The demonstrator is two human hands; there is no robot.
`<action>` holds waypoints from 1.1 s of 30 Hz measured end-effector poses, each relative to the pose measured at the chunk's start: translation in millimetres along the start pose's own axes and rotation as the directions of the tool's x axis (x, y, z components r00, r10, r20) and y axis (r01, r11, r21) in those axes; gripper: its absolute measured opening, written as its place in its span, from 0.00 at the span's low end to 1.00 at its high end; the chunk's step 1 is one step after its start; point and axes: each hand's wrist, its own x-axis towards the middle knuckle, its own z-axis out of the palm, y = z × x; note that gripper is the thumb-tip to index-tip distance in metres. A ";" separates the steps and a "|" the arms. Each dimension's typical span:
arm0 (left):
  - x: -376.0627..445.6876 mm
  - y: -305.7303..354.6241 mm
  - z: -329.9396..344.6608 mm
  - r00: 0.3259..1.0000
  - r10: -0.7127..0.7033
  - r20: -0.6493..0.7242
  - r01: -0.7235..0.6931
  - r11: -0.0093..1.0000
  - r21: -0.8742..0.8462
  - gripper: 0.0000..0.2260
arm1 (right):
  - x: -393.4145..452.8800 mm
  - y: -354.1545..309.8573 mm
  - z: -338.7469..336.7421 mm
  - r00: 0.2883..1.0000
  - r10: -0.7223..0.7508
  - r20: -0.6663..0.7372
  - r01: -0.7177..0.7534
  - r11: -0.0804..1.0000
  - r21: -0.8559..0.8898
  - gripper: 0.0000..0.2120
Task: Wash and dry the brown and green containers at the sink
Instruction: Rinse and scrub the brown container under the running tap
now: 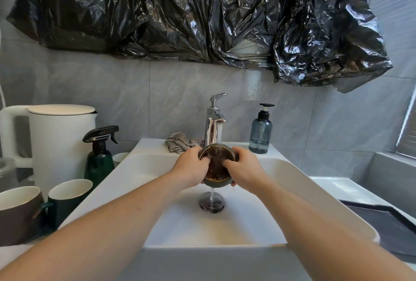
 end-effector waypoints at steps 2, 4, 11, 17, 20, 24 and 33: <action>-1.5 3.1 -0.9 1.000 -0.019 0.015 0.020 1.000 -0.013 0.10 | 0.9 0.3 -0.2 0.997 -0.043 -0.062 0.043 0.999 0.003 0.08; -1.5 5.3 -1.0 0.999 -0.035 0.028 0.036 0.999 -0.032 0.11 | 1.4 0.5 -0.8 0.992 -0.071 -0.103 0.071 0.997 -0.003 0.07; -4.2 7.8 -4.6 0.997 -0.073 0.021 0.075 0.994 -0.077 0.12 | 0.8 2.1 -1.1 0.981 -0.146 -0.129 0.138 0.988 -0.068 0.07; -9.7 12.0 -5.9 0.998 -0.046 -0.044 0.040 0.992 -0.118 0.09 | 1.7 1.7 -1.3 0.983 -0.121 -0.138 0.125 0.992 0.019 0.11; -11.4 12.3 -7.5 0.993 -0.098 -0.059 0.086 0.981 -0.173 0.11 | 0.0 -2.4 -1.7 0.995 -0.066 -0.076 0.074 0.991 0.107 0.17; -8.8 13.3 -9.8 0.972 -0.214 -0.099 0.180 0.945 -0.272 0.11 | -0.3 -3.7 2.0 0.998 -0.047 0.045 0.040 0.990 0.137 0.21; -0.5 7.4 -3.0 0.947 -0.320 0.016 0.294 0.851 -0.436 0.14 | -4.9 -6.9 1.5 0.996 -0.032 0.088 0.022 0.994 0.109 0.32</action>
